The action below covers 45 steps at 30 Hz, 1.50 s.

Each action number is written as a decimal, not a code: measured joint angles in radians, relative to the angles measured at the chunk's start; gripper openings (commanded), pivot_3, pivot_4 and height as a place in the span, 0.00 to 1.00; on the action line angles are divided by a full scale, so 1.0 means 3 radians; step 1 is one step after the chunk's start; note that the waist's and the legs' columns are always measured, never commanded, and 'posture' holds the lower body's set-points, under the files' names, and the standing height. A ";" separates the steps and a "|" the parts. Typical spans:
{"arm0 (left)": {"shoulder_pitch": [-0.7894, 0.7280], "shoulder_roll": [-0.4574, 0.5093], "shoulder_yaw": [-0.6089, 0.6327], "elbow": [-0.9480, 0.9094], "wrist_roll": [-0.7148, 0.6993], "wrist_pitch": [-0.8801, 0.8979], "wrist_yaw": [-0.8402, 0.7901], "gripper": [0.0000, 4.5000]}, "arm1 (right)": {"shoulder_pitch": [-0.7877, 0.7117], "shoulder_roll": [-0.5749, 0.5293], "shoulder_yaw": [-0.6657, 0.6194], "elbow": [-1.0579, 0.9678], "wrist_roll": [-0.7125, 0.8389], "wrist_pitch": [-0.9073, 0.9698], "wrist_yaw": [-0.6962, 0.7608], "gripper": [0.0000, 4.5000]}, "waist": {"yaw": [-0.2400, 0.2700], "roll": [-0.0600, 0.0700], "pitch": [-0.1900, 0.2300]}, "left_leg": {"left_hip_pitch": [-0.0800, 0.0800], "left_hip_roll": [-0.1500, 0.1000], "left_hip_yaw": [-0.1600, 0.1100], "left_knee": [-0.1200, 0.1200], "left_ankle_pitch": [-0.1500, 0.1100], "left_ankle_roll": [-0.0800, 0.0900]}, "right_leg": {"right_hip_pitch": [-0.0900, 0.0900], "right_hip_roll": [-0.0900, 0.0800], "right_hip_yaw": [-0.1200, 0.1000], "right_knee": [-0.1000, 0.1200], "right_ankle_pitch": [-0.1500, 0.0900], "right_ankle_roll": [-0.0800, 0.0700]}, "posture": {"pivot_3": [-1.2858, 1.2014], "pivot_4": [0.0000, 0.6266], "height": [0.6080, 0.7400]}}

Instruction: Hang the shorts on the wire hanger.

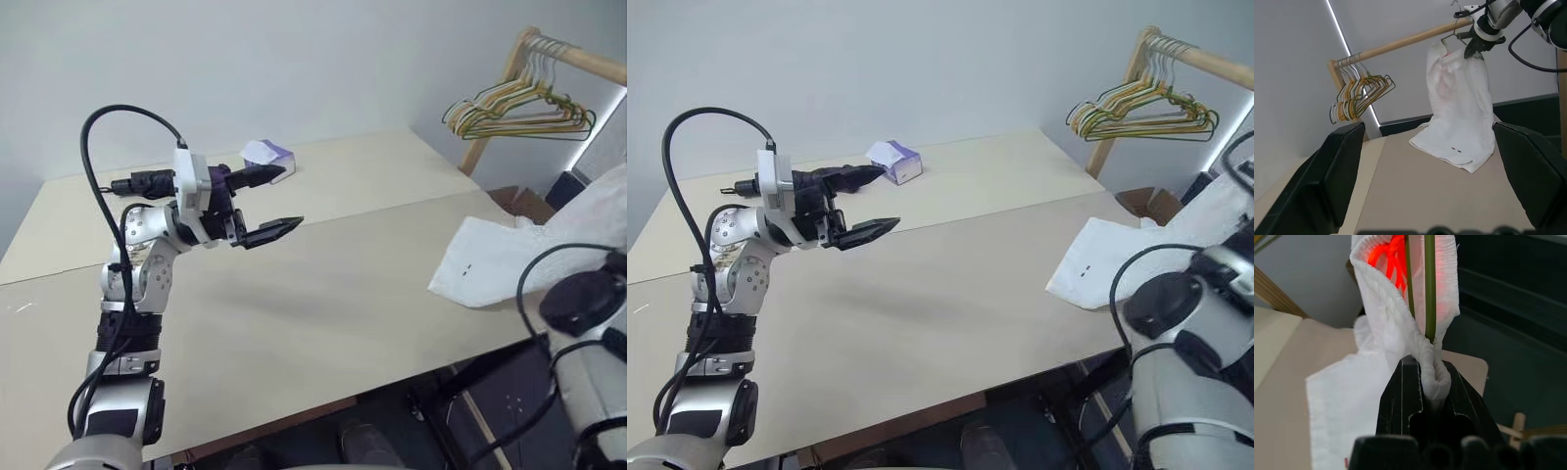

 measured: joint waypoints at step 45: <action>-0.0134 -0.0074 0.0122 0.0038 -0.0484 0.0089 -0.0092 1.00 | 0.0640 -0.0130 0.1442 0.1394 0.0685 -0.1977 -0.1522 0.99 | -0.0233 0.0005 0.0027 | 0.0056 0.0001 0.0008 -0.0025 0.0000 0.0000 | 0.0067 0.0001 0.0011 -0.0041 0.0000 0.0010 | 0.42 0.00 1.00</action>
